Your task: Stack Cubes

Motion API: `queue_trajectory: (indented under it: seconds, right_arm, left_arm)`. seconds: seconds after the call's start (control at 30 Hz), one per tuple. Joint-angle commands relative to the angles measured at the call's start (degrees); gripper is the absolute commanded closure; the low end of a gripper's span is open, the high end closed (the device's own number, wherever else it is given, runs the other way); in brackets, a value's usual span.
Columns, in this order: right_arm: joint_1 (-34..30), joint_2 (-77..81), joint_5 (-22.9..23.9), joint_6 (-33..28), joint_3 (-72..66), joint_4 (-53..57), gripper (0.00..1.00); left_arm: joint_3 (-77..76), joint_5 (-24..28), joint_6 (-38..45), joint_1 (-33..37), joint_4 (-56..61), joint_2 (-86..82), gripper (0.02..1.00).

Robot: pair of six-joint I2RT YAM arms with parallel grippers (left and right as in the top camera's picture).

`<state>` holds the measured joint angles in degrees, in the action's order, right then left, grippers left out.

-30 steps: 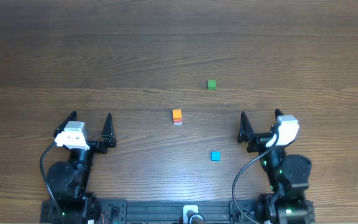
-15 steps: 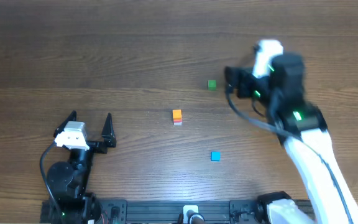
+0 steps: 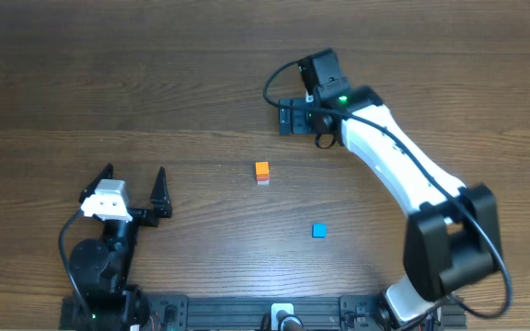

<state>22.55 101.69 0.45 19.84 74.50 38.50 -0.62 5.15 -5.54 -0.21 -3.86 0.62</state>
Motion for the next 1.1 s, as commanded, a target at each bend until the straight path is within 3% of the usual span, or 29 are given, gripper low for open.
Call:
queue_trajectory:
  seconds: [0.03,0.6,1.1]
  right_arm:
    - [-0.6,3.6,4.4,4.9,1.6,-0.6,0.009]
    - [-3.8,10.6,5.6,3.1,3.5,-2.7,0.009]
    - [-3.4,17.0,5.6,1.7,9.3,3.7,0.027]
  left_arm:
    - [0.3,-0.1,0.8,-0.2,-0.2,-0.5,0.018]
    - [0.3,0.0,0.8,-0.2,-0.2,-0.5,0.018]
    - [0.3,-0.1,0.8,-0.2,-0.2,-0.5,0.018]
